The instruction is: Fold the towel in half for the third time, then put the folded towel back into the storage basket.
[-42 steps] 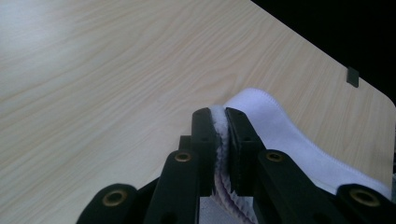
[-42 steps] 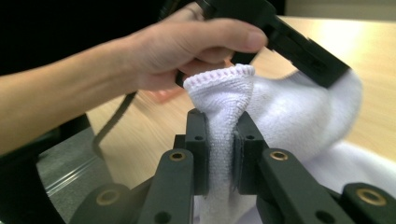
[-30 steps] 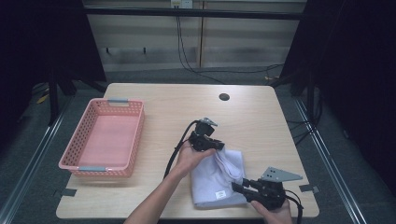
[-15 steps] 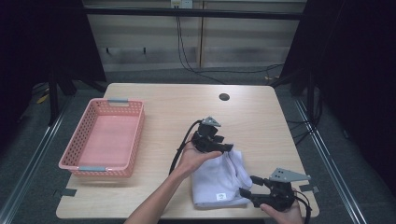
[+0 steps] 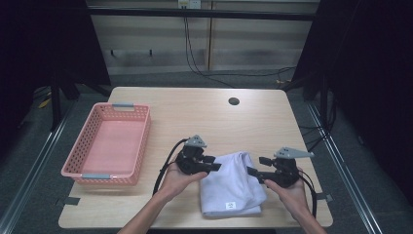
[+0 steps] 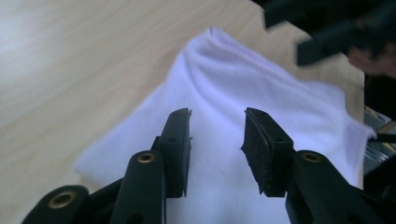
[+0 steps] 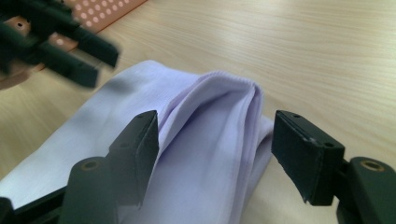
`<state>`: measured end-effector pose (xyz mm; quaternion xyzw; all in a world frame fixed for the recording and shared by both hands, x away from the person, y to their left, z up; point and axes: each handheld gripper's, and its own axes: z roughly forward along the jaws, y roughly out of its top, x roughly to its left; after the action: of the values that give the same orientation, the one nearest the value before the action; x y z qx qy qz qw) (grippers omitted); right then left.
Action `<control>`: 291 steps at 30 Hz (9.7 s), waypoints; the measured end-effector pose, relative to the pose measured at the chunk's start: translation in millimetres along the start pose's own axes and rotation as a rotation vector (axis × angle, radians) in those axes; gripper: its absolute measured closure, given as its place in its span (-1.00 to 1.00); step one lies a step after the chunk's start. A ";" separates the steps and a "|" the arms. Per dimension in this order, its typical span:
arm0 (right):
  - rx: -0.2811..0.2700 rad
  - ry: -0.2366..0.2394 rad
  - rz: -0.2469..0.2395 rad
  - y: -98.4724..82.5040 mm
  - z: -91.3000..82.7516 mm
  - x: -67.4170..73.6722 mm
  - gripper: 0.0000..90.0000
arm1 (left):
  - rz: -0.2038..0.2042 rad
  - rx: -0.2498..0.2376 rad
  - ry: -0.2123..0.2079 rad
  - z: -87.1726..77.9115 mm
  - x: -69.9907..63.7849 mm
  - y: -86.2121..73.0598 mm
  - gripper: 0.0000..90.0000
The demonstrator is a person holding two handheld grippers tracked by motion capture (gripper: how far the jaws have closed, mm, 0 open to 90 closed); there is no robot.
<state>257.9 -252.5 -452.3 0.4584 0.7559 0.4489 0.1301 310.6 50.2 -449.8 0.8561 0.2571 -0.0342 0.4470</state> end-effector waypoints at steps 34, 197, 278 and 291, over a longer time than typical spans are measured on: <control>0.189 -0.002 0.002 8.5 65.2 -39.9 -0.32 | -0.014 0.097 -0.045 -37.1 -43.5 -88.3 -0.10; 0.094 0.332 -0.070 192.3 123.6 36.8 0.61 | -0.055 0.028 0.191 -177.4 21.3 -20.3 0.73; 0.177 0.428 -0.146 268.6 261.4 183.7 0.61 | -0.280 -0.046 0.403 -329.9 90.1 -98.6 0.73; 0.187 0.426 -0.111 251.9 287.3 189.3 0.61 | -0.329 -0.019 0.435 -329.6 103.4 -115.4 0.73</control>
<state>474.5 106.0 -372.4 0.3209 0.8287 0.4558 -0.0509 289.3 404.7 -368.8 0.7856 0.4831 0.0805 0.3780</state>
